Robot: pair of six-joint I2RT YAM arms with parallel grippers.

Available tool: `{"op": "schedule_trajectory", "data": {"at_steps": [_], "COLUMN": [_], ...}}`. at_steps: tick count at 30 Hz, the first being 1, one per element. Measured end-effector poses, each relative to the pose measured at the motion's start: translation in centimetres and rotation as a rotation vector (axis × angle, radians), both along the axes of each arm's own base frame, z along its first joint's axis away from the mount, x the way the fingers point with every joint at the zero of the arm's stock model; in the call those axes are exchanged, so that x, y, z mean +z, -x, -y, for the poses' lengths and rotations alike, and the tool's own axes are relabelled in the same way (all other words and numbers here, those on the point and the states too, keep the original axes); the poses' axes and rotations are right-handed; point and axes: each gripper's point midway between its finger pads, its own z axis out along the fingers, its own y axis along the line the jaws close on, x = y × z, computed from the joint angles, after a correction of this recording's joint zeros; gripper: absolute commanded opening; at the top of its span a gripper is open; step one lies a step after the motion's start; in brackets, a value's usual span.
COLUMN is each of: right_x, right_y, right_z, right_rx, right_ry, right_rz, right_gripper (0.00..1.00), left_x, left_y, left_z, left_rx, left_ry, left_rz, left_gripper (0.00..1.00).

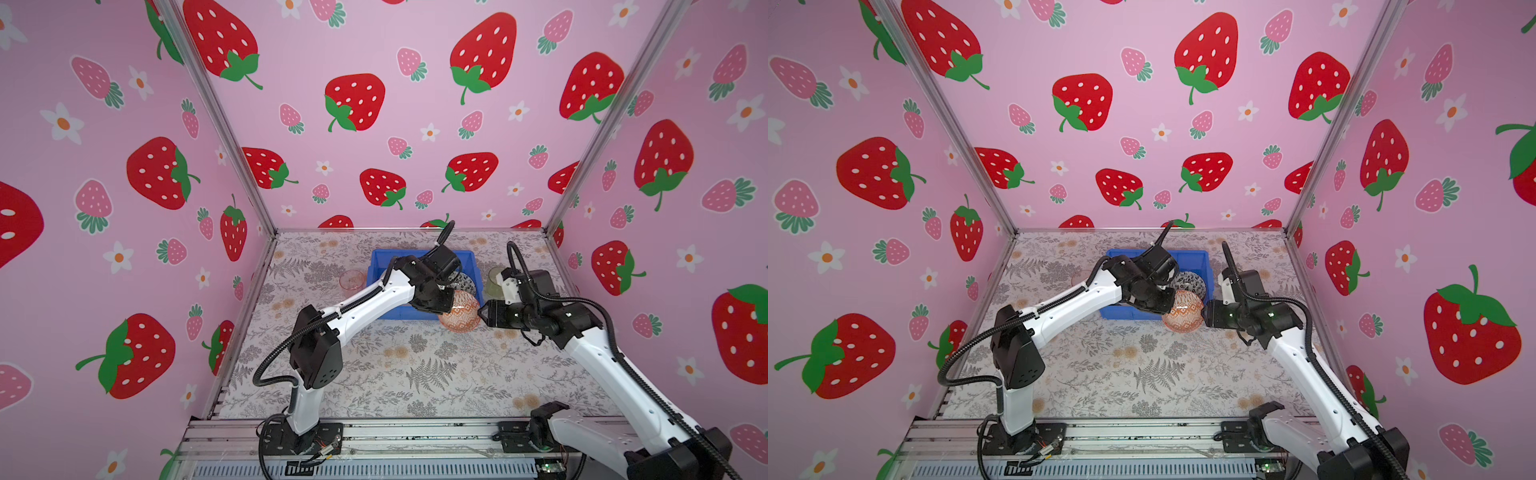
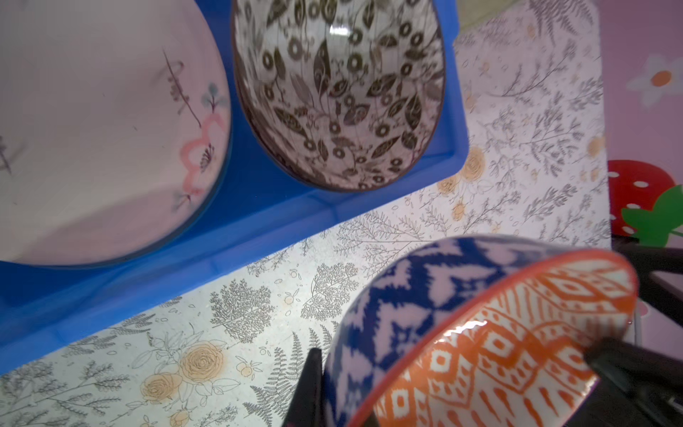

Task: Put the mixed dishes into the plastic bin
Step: 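Open the right gripper off the bowl while the left carries it toward the bin, then lower the orange-and-blue bowl onto the bowl stack in the bin with the left gripper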

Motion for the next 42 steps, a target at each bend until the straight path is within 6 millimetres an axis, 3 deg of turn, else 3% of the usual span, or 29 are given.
{"op": "schedule_trajectory", "data": {"at_steps": [4,5,17,25,32,42], "right_x": [1.4,1.6,1.5,1.4,1.2,-0.3], "right_y": [-0.1,-0.1,0.7,0.7,0.6,0.5], "right_z": [0.5,0.7,2.7,2.9,3.0,3.1], "right_rx": [-0.025,-0.037,-0.103,-0.112,-0.115,-0.113], "right_ry": [-0.015,-0.016,0.041,0.051,0.058,0.078], "right_rz": [0.05,0.055,0.055,0.057,0.051,0.016], "right_gripper": [0.81,1.0,0.99,0.99,0.99,0.99], "left_x": [1.9,2.0,1.8,1.0,-1.5,-3.6], "left_y": [-1.9,-2.3,-9.4,-10.4,-10.9,-11.2], "left_z": [0.7,0.9,0.4,1.8,2.0,2.3], "left_rx": [-0.02,-0.024,0.028,-0.018,-0.029,-0.031], "left_ry": [0.023,0.026,0.042,0.04,0.007,-0.018], "left_rz": [0.055,0.062,0.134,0.164,0.14,0.118], "left_gripper": [0.0,0.0,0.0,0.0,0.0,0.0]}}
